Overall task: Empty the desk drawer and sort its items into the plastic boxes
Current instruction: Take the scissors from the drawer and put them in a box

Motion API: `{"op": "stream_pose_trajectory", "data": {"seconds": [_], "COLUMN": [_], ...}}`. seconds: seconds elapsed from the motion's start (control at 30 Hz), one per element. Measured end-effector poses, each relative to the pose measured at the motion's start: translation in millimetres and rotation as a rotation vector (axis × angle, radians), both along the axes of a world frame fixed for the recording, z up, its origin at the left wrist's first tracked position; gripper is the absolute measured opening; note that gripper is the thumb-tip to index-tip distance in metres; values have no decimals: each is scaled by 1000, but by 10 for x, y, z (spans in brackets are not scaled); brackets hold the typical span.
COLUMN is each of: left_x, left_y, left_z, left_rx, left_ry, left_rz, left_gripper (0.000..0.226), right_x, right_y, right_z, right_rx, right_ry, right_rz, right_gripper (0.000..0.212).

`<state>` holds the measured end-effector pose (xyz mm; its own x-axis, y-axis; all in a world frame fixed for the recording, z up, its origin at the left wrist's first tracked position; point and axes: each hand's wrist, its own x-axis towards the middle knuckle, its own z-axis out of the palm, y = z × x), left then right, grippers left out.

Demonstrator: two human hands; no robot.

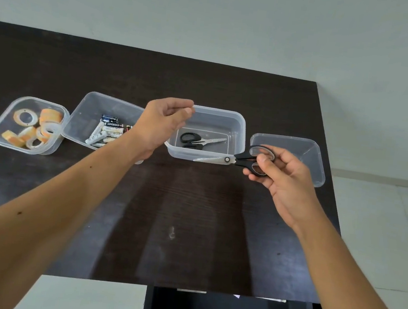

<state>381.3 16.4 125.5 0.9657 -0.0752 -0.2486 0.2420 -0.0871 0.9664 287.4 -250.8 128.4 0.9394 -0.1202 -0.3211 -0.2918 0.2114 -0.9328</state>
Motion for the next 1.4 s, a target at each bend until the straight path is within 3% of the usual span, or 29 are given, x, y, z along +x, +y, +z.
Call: {"op": "stream_pose_trajectory", "data": {"seconds": [0.3,0.47,0.6,0.73,1.1,1.4], "left_x": [-105,-191,-196,-192,-572,-1835], "left_y": [340,551,574,520,294,-92], "left_z": [61,58,77,109,231,89], "left_rx": [-181,-170,-162,-187,-136,-203], "left_ry": [-60,-48,-26,-9,-13,50], "left_rz": [143,174,150,114,77,69], "left_gripper": [25,19,20,22,17,15], "right_x": [509,759,810,801,328,-902], "right_y": [413,614,645,586,322,-39], "right_z": [20,0,-82,-58,164,165], "right_rx": [-5,-89,-435,-735,-602,-556], "right_ry": [-5,35,24,-84,-166,-139], "right_rz": [9,19,94,73,105,151], "right_gripper": [18,20,15,31,27,20]}}
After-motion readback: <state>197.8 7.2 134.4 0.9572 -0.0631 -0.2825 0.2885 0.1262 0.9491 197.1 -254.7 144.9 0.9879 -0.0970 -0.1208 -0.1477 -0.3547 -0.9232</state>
